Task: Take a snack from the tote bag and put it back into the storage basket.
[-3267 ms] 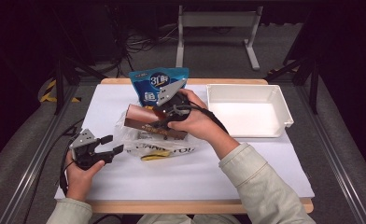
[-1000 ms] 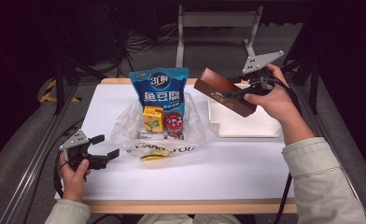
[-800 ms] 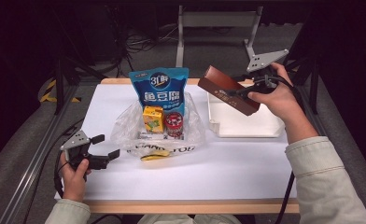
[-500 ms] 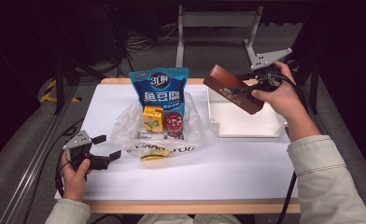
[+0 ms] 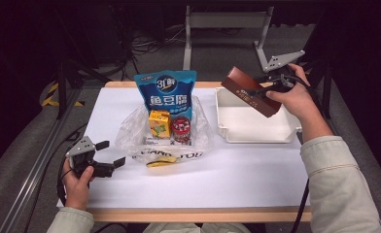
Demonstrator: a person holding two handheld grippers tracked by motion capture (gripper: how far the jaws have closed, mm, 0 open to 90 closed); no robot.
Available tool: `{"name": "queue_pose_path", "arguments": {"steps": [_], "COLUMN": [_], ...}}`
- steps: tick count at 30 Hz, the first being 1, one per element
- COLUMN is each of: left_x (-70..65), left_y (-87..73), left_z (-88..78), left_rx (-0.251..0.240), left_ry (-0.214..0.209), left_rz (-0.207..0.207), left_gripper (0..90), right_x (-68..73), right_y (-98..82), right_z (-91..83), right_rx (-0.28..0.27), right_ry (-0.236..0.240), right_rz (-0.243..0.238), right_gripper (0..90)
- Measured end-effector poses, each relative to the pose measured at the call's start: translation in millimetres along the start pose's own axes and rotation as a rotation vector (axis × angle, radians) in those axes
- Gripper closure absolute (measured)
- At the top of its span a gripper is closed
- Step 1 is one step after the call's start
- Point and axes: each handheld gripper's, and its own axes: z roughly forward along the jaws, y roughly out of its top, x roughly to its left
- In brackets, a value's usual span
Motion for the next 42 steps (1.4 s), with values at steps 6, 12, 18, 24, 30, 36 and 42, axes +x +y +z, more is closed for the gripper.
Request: {"name": "queue_pose_path", "arguments": {"steps": [6,12,18,24,30,36,42], "left_x": [-3.7,-6.8,-10.8,-14.3,-15.1,-16.6,-16.8], "left_y": [-2.7,-7.2,-10.2,-14.9,-18.1,-20.2,-19.8], "left_z": [-3.3,-11.4,-20.6,-27.2,-33.5,-36.8,-36.9], "left_rx": [0.01,0.004,-0.015,-0.018,-0.029,-0.027,-0.026], "left_ry": [0.008,0.014,0.015,0.023,0.023,0.028,0.029], "left_rz": [0.011,0.011,-0.002,-0.007,-0.021,-0.016,-0.014], "left_gripper": [4.8,4.5,4.3,4.3,4.3,4.1,4.1], "right_x": [-6.4,-15.9,-20.5,-27.0,-30.3,-32.7,-33.9], "right_y": [-5.2,-18.9,-29.3,-40.3,-47.9,-54.3,-59.3], "right_z": [4.5,17.4,29.9,42.1,49.5,55.9,61.9], "right_rx": [0.011,0.035,0.054,0.1,0.118,0.146,0.167], "right_ry": [-0.003,-0.003,0.002,0.002,0.006,0.008,0.003], "right_rz": [0.005,0.033,0.044,0.054,0.065,0.082,0.085], "right_gripper": [43.8,43.8,43.7,43.7,43.7,43.6,43.6]}}
